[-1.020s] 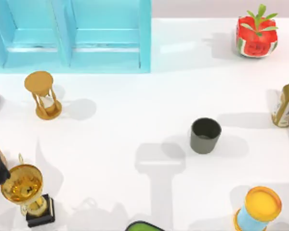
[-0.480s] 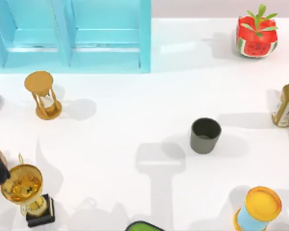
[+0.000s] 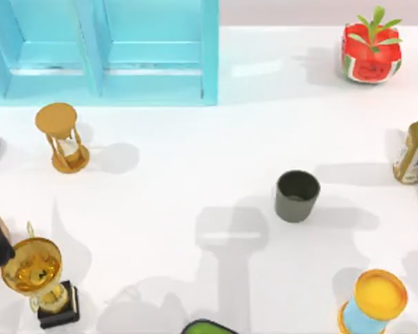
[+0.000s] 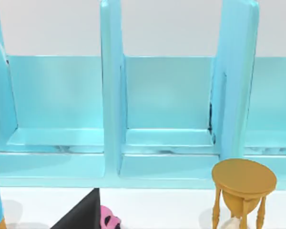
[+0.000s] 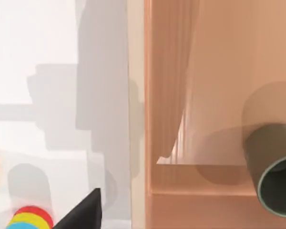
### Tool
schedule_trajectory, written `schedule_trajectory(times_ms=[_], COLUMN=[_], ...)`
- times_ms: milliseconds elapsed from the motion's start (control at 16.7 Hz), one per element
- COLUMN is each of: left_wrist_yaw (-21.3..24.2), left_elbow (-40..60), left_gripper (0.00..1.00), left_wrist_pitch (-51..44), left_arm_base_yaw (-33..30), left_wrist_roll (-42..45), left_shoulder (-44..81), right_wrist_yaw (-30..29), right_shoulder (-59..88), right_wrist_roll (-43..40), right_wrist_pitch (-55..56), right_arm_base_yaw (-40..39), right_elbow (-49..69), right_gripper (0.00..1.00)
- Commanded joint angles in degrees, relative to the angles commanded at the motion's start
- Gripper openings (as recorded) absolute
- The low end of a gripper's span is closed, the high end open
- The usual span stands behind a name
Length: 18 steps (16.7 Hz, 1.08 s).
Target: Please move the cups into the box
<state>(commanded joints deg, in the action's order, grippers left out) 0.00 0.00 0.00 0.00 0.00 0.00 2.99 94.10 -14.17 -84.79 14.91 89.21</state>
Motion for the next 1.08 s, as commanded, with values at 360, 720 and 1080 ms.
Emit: schedule_trajectory(times_ms=[360, 720, 1080], left_wrist_yaw=[0.0, 0.0, 0.0], left_elbow=[0.0, 0.0, 0.0], left_gripper=[1.00, 1.00, 1.00], left_wrist_pitch=[0.0, 0.0, 0.0], left_arm_base_yaw=[0.0, 0.0, 0.0], left_wrist_roll=[0.0, 0.0, 0.0], left_shoulder=[0.0, 0.0, 0.0], right_wrist_yaw=[-1.6, -2.8, -3.0], right_shoulder=[12.9, 21.7, 23.0], right_wrist_roll=[22.7, 40.0, 42.5], right_wrist_pitch=[3.6, 7.3, 7.9], right_arm_base_yaw=[-22.5, -39.7, -42.3], right_elbow=[8.5, 14.0, 14.8], right_gripper=[1.00, 1.00, 1.00])
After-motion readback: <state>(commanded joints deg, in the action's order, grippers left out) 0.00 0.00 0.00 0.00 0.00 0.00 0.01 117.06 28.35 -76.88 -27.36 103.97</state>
